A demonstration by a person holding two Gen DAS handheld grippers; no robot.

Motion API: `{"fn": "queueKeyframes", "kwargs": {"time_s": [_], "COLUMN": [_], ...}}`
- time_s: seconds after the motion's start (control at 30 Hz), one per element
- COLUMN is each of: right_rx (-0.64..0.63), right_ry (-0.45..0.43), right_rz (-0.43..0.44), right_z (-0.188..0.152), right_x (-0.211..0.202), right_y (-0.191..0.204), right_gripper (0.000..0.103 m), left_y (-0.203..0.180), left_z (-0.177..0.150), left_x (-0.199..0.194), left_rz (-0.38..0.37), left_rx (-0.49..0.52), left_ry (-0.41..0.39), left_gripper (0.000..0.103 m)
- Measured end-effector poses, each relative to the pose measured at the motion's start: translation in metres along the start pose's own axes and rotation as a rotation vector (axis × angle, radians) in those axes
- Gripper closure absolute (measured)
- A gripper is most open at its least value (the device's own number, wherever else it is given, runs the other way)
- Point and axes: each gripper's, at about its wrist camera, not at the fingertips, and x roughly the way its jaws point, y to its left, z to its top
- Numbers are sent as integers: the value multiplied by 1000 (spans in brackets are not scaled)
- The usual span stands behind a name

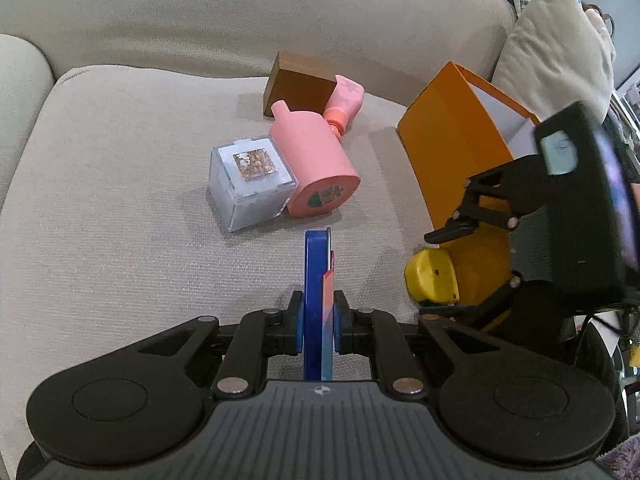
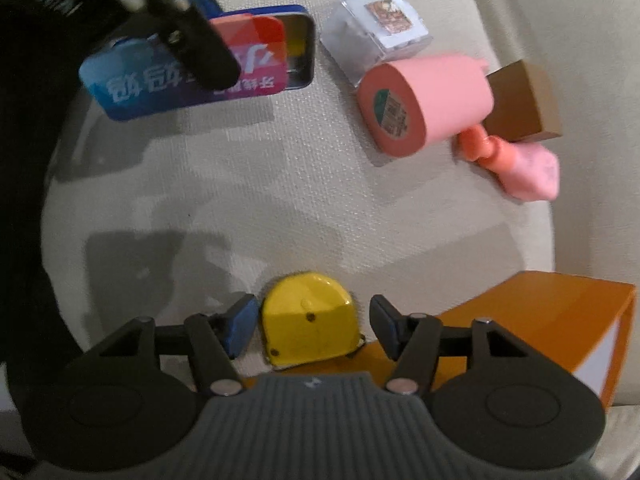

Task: Organize rigid objects
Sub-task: 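Carry the blue tin and yellow tape measure over the orange box with both grippers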

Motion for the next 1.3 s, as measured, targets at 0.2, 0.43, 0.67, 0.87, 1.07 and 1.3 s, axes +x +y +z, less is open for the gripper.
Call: {"fn": "queueKeyframes", "kwargs": {"time_s": [0.2, 0.43, 0.67, 0.87, 1.07, 1.3], "right_rx": [-2, 65, 179, 271, 355, 467], "right_ry": [20, -38, -208, -355, -336, -249], "right_rz": [6, -27, -90, -174, -246, -259], "right_z": [1, 0, -11, -43, -103, -172], "right_x": [5, -5, -66, -132, -156, -129], "right_y": [1, -5, -3, -6, -10, -21], "right_gripper": [44, 45, 45, 45, 45, 45], "left_y": [5, -2, -30, -71, -131, -213], "left_z": [-2, -1, 3, 16, 35, 55], "left_x": [-1, -10, -28, -52, -57, -22], "left_rz": [1, 3, 14, -18, -72, -92], "left_rx": [-17, -18, 46, 102, 229, 501], "left_ry": [1, -9, -46, -113, -141, -92], "left_gripper": [88, 88, 89, 89, 88, 88]}}
